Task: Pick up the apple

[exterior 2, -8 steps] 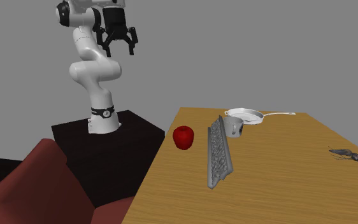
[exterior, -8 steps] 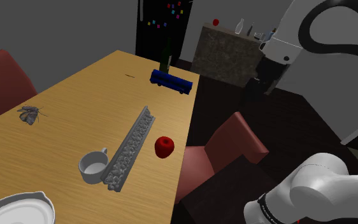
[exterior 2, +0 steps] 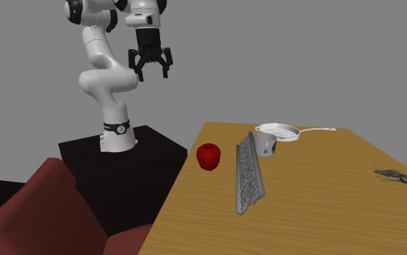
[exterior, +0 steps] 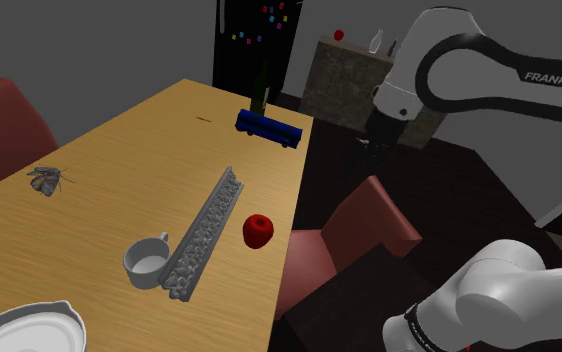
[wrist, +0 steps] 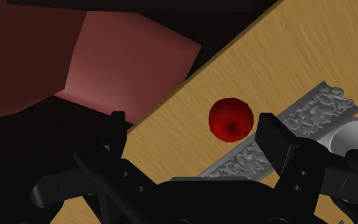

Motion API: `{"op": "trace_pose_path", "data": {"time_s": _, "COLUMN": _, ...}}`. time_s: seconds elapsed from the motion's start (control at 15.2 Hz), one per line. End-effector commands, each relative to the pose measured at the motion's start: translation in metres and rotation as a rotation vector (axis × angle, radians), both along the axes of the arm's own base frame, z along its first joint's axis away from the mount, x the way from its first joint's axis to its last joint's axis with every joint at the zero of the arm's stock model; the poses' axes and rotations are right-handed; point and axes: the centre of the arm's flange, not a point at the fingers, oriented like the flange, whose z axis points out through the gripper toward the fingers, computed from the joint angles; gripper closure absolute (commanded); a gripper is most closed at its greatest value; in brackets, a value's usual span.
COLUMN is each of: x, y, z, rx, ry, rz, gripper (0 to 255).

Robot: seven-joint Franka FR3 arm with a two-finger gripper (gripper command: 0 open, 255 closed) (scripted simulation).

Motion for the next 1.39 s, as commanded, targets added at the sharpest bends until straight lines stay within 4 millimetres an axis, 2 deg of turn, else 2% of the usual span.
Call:
{"op": "trace_pose_path", "data": {"time_s": 0.0, "x": 0.015, "y": 0.016, "z": -0.02, "rx": 0.0, "ry": 0.003, "rz": -0.012, "gripper": 0}}
{"op": "trace_pose_path", "data": {"time_s": 1.19, "x": 0.134, "y": 0.138, "z": -0.19, "rx": -0.005, "ry": 0.046, "rz": -0.114, "gripper": 0}}
{"op": "trace_pose_path", "data": {"time_s": 1.32, "x": 0.137, "y": 0.14, "z": -0.198, "rx": -0.005, "ry": 0.047, "rz": -0.116, "gripper": 0}}
